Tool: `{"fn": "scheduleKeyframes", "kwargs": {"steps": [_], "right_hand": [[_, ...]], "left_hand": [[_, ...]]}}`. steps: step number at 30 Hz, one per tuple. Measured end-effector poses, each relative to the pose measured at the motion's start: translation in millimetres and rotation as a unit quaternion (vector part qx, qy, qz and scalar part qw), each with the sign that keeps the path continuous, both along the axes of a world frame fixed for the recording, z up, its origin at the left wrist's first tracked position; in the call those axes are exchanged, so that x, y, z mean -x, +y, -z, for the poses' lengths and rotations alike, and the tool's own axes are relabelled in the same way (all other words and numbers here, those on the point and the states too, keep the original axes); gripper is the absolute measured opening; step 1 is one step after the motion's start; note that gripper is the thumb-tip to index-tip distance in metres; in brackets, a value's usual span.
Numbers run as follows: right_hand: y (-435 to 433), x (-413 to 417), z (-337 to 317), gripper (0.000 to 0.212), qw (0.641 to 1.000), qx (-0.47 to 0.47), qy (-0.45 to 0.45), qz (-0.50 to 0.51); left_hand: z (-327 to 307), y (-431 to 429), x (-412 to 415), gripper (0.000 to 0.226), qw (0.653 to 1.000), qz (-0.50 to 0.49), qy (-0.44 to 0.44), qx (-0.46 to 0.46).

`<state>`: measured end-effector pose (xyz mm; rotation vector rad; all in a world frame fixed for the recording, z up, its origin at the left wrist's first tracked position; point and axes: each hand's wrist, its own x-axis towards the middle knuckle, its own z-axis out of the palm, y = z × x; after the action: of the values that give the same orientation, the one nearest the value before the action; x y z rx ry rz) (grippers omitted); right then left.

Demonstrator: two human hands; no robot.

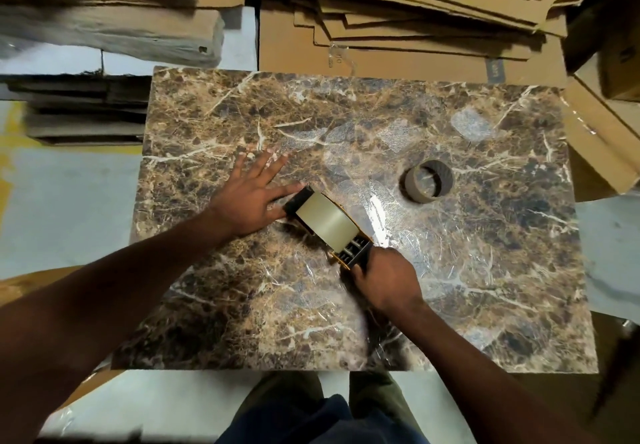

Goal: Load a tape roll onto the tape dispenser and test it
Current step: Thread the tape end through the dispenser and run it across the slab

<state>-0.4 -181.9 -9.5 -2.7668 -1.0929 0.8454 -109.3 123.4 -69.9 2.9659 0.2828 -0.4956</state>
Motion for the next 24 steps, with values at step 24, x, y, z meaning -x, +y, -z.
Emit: {"fn": "scheduleKeyframes", "kwargs": {"steps": [24], "right_hand": [[-55, 1, -32, 0.033, 0.997, 0.07, 0.025, -0.015]], "left_hand": [[-18, -63, -11, 0.094, 0.982, -0.18, 0.019, 0.043]]}}
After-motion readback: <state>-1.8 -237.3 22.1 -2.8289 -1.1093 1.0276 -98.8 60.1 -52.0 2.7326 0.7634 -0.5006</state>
